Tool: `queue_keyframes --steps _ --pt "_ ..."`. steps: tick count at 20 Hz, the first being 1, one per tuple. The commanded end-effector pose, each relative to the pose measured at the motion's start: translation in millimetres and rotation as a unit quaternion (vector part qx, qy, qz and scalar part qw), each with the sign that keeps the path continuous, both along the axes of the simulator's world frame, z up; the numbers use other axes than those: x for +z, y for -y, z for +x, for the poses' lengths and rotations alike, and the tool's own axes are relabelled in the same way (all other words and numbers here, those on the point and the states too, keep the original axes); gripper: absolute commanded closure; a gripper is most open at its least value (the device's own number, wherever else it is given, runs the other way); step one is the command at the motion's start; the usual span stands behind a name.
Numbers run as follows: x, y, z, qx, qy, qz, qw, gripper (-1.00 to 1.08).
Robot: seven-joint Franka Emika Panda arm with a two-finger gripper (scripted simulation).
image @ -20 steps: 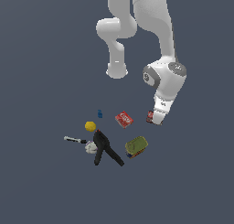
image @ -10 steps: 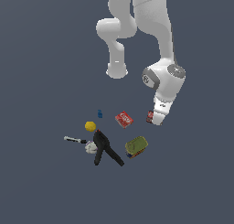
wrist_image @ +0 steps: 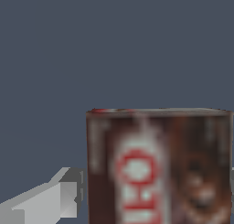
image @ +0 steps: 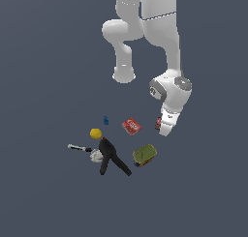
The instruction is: Pick up a designated object from a clutter of objects.
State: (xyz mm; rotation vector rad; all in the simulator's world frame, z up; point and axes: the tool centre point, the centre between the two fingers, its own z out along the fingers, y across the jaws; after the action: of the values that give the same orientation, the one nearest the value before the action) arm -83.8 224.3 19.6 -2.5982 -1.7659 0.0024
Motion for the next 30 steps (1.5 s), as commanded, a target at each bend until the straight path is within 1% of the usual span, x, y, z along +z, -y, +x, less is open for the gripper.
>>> queue_keyframes --steps 1,2,3,18,24,30 --pt "-3.8 -0.1 0.4 0.000 0.001 0.000 1.0000 -0.92" --pt "-4.1 -0.1 0.4 0.000 0.001 0.000 1.0000 -0.92" --pt "-4.1 -0.1 0.4 0.000 0.001 0.000 1.0000 1.08" --pt "2.1 2.0 0.4 0.000 0.002 0.000 1.0000 1.08" --pt "21.5 7.9 -2.6 0.000 0.002 0.000 1.0000 1.08" --pt "55.4 18.0 -7.6 0.000 0.002 -0.001 1.0000 1.08"
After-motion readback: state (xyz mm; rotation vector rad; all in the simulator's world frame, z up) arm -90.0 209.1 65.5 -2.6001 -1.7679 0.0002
